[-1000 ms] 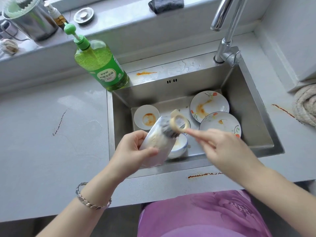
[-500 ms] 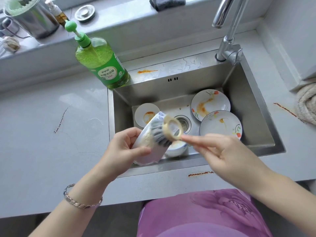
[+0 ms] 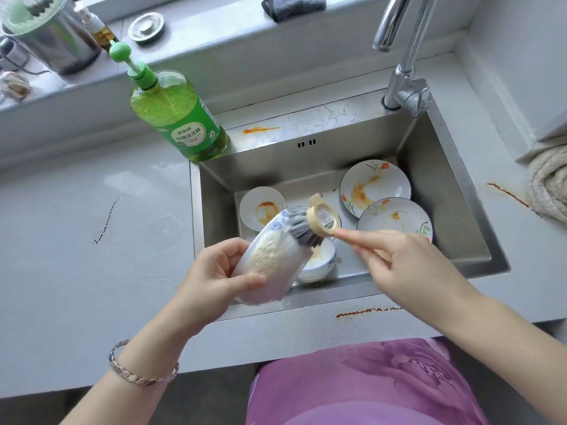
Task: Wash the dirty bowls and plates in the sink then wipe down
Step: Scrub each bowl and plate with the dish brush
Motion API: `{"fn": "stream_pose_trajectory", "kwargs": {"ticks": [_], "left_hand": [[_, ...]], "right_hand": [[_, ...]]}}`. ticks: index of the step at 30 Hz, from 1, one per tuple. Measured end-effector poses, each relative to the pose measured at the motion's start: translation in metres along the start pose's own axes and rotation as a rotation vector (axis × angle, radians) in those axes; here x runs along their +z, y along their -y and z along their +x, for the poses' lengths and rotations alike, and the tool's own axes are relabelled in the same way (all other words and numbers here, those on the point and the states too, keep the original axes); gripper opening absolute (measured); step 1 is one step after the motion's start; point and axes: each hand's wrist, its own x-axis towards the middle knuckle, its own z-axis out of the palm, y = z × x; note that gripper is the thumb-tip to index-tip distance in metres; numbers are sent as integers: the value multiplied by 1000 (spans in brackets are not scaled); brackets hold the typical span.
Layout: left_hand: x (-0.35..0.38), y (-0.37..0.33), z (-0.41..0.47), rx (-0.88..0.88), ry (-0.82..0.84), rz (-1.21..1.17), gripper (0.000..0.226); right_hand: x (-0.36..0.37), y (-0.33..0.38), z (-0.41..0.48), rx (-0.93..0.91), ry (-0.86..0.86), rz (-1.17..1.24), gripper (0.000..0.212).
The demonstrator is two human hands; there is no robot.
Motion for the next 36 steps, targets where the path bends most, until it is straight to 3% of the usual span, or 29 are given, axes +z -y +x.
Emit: {"fn": "stream_pose_trajectory", "kwargs": {"ticks": [4, 10, 14, 18, 23, 29, 33, 36], "left_hand": [[0, 1, 2, -4, 39, 17, 34], [-6, -8, -4, 57, 46, -81, 30], [-4, -11, -2, 95, -2, -307, 44], [0, -9, 3, 88, -17, -285, 50], [0, -6, 4, 61, 11, -208, 50], [-4, -8, 5, 77, 8, -177, 47], [-7, -13, 7, 108, -48, -304, 51], [0, -20, 14, 156, -108, -472, 42]], "right_hand": [[4, 24, -12, -155, 58, 39, 39], [7, -24, 14, 251, 74, 349, 34], [20, -26, 7, 344, 75, 496, 32], [-3, -14, 11, 229, -36, 531, 33], [-6, -13, 10, 228, 69, 422, 33], [-13, -2, 14, 114, 43, 474, 33], [10, -26, 23, 313, 79, 505, 29], [27, -25, 22, 463, 145, 666, 27]]}}
